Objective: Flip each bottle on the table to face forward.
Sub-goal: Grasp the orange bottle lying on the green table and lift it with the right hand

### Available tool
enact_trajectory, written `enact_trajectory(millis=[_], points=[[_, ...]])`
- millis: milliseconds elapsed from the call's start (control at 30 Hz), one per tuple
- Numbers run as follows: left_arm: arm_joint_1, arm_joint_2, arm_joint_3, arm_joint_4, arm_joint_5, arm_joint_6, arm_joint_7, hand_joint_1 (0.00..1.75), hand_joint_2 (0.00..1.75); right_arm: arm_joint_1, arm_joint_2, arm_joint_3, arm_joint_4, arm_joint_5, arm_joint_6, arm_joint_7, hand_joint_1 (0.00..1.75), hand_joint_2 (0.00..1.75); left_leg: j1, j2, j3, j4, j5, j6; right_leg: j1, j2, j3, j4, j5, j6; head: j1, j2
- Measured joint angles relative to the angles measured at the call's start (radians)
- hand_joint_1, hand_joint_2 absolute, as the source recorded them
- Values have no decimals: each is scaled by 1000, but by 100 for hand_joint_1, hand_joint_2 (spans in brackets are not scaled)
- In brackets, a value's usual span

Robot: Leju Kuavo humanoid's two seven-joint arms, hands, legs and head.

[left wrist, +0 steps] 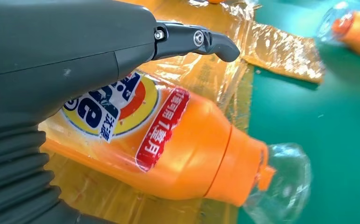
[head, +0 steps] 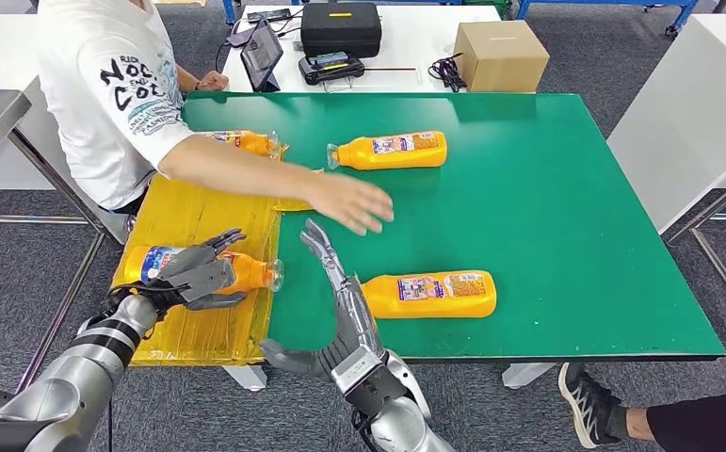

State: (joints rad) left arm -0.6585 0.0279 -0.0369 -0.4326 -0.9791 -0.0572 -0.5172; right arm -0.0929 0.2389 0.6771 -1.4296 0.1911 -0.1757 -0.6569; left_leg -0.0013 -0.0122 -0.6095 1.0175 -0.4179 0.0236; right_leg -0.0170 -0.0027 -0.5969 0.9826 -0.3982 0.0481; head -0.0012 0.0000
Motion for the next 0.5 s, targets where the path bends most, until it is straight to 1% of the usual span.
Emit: enact_trajectory(millis=[67,100,167,233,333,367,433,500], points=[[14,-2,11,-7,47,36,-37,0,0,-2,0,2,6,0,0,0,0,175,0,0,0,0,0,0,0,0,-1,0,0,0,0,0],[25,-7,16,-13,70,78,-55,0,0,-3,0,4,8,1,0,0,0,175,0,0,0,0,0,0,0,0,-1,0,0,0,0,0],[51,-25,24,-31,109,204,-80,0,87,-5,0,7,14,5,0,5,0,175,0,0,-2,0,0,0,0,0,-2,0,0,0,0,0],[78,-49,33,-50,139,371,-107,0,175,-7,1,9,20,12,0,13,0,175,0,0,-4,0,0,0,0,0,-5,0,0,0,0,0],[111,-85,48,-95,194,619,-155,0,175,-12,1,13,29,22,-4,23,0,175,0,1,-8,1,1,1,0,0,-8,0,1,1,0,0],[122,-94,53,-117,202,675,-160,0,175,-14,1,15,32,24,-6,25,0,175,0,1,-8,1,1,1,0,0,-8,0,1,1,0,0],[150,-116,72,-192,186,739,-161,0,175,-18,2,18,39,29,-15,29,0,175,0,1,-9,1,1,1,0,0,-10,0,1,1,0,0],[181,-141,103,-287,154,755,-162,0,175,-21,3,20,45,34,-23,32,0,175,0,2,-11,1,0,1,0,0,-12,0,1,1,0,0]])
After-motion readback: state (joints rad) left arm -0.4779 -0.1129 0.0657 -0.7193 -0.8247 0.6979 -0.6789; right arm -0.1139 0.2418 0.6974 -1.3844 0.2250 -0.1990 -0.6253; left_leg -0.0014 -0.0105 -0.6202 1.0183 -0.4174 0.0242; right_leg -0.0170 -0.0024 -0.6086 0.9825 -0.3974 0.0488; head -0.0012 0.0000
